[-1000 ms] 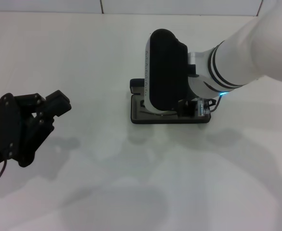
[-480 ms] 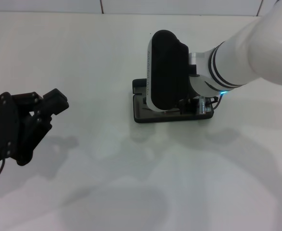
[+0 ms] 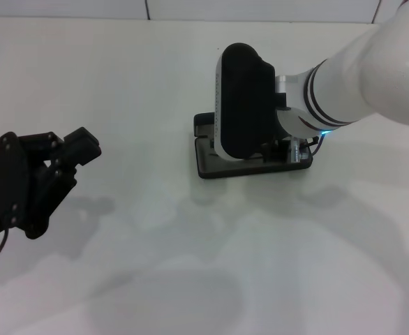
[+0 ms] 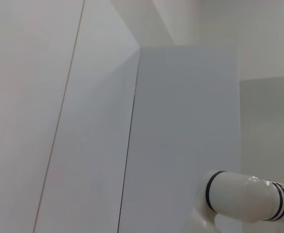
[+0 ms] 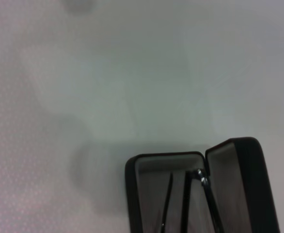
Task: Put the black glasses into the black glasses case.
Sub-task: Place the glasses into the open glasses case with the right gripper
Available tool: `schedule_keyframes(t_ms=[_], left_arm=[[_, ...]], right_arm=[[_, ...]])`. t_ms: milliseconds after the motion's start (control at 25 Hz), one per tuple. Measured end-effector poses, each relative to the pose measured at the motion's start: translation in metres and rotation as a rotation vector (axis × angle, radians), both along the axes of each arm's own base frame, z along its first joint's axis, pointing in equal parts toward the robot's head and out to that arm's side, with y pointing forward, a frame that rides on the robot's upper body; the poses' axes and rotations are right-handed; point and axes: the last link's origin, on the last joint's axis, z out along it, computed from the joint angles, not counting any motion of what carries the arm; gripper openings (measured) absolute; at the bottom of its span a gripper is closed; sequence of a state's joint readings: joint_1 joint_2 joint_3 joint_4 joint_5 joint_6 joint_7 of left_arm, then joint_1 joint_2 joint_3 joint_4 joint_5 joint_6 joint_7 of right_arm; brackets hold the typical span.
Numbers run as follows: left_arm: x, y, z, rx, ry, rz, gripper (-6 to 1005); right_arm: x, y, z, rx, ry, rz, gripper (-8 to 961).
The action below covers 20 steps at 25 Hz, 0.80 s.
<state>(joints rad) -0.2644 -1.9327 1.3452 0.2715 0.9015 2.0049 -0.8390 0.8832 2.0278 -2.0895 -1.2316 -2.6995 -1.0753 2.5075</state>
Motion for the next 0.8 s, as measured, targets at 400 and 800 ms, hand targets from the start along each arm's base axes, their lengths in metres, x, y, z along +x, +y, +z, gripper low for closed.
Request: schedule_keyframes(t_ms=[400, 800], left_arm=[[-0.0009, -0.0012, -0.0001, -0.002, 0.0, 0.004, 62], [-0.0016, -0.0021, -0.0004, -0.008, 0.003, 0.006, 61]], right_arm=[[-0.0005, -0.001, 0.0008, 0.0, -0.009, -0.009, 102], [0.0011, -0.0029, 0.0003, 0.007, -0.037, 0.005, 114]])
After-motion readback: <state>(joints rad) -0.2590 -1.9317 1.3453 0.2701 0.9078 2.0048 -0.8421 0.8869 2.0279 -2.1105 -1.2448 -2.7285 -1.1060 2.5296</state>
